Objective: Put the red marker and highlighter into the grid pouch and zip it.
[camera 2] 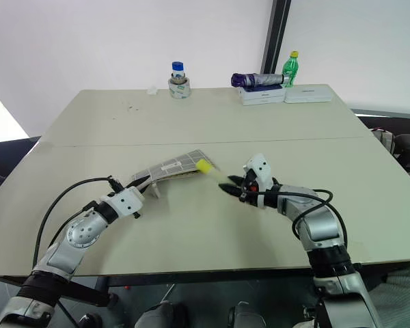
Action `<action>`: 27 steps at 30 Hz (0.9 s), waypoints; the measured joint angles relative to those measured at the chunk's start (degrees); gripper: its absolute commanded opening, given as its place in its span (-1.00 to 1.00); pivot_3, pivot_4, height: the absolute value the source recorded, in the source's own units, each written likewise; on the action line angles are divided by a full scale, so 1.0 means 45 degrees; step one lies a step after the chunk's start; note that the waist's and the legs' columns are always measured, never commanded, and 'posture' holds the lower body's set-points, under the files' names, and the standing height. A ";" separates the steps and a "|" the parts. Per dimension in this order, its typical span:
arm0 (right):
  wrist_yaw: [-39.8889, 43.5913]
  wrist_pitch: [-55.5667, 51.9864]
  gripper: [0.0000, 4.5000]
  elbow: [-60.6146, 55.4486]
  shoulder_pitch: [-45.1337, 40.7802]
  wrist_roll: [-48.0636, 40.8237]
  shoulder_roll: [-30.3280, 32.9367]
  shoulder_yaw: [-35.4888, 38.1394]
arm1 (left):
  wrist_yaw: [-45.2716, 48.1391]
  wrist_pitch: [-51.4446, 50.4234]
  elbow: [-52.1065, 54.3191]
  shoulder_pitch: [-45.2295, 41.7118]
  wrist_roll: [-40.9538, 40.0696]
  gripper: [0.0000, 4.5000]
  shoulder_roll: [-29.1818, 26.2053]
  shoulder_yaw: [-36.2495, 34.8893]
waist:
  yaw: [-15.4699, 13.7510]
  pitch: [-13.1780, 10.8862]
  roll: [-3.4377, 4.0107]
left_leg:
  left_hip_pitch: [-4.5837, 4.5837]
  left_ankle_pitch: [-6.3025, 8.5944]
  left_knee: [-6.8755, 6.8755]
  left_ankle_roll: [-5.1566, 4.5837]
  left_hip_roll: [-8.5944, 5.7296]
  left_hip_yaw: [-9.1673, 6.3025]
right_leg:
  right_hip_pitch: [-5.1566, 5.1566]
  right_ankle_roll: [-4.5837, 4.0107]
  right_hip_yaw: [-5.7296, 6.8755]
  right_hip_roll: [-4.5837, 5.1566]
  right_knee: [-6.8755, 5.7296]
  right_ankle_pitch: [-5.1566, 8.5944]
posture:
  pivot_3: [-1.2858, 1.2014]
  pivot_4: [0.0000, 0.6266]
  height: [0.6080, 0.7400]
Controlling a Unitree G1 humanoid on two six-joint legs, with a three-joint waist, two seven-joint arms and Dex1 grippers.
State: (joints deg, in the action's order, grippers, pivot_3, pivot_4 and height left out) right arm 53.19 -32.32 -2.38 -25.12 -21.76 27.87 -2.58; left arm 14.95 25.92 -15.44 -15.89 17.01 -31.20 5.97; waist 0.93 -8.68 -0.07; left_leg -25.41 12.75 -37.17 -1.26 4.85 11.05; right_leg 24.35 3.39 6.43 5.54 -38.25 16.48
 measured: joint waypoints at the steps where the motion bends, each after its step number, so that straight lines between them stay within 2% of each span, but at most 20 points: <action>1: 0.0100 -0.0047 -0.60 -0.0277 0.0020 0.0013 0.0094 -0.0159 | 0.0001 0.0007 -0.0046 -0.0069 0.0000 -1.00 0.0028 0.0006 | 0.0028 0.0000 0.0000 | 0.0002 0.0000 0.0000 0.0000 0.0000 0.0000 | 0.0000 0.0000 0.0000 -0.0001 -0.0001 0.0000 | 0.03 -0.52 1.00; 6: -0.0381 0.0862 -0.60 0.0025 -0.0002 0.1209 0.0015 -0.1335 | 0.0019 0.0143 -0.0221 -0.0299 -0.0001 -1.00 0.0142 0.0031 | 0.0013 0.0001 -0.0002 | 0.0001 -0.0002 -0.0004 0.0003 -0.0003 0.0003 | 0.0001 -0.0001 0.0005 -0.0003 -0.0001 0.0000 | 0.03 -0.52 1.00; 11: -0.1382 0.2011 -0.60 0.1684 -0.0723 0.2377 -0.0457 -0.1605 | 0.0257 0.0326 -0.0305 -0.0388 0.0223 -1.00 0.0028 0.0221 | -0.0032 0.0000 -0.0005 | -0.0001 -0.0029 -0.0018 0.0047 -0.0009 0.0007 | -0.0004 0.0000 0.0005 -0.0002 -0.0003 0.0001 | 0.03 -0.52 1.00; 15: -0.1566 0.2136 -0.60 0.2023 -0.1108 0.2480 -0.0822 -0.1515 | 0.0297 0.0491 -0.0240 -0.0415 0.0552 -1.00 -0.0058 0.0443 | -0.0023 0.0000 -0.0005 | -0.0001 -0.0035 -0.0012 0.0058 -0.0008 0.0008 | -0.0002 0.0000 0.0005 -0.0003 -0.0003 0.0001 | 0.03 -0.52 1.00; 27: 0.0688 0.1302 -0.60 0.0769 -0.0801 0.1486 0.0545 -0.1372 | 0.0188 0.0301 -0.0102 -0.0419 0.0666 -1.00 0.0026 0.0461 | -0.0026 0.0000 -0.0005 | -0.0001 -0.0003 -0.0013 0.0003 -0.0005 0.0003 | -0.0003 0.0000 0.0006 -0.0001 -0.0002 0.0001 | 0.03 -0.52 1.00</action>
State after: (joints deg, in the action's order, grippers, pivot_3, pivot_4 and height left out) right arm 56.29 -26.47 1.08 -28.73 -15.07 30.33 -8.75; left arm 15.79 27.27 -15.90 -17.77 20.00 -31.08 8.04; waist 0.81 -8.68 -0.09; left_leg -25.41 12.74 -37.23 -1.24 4.83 11.06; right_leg 24.33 3.39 6.45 5.54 -38.27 16.49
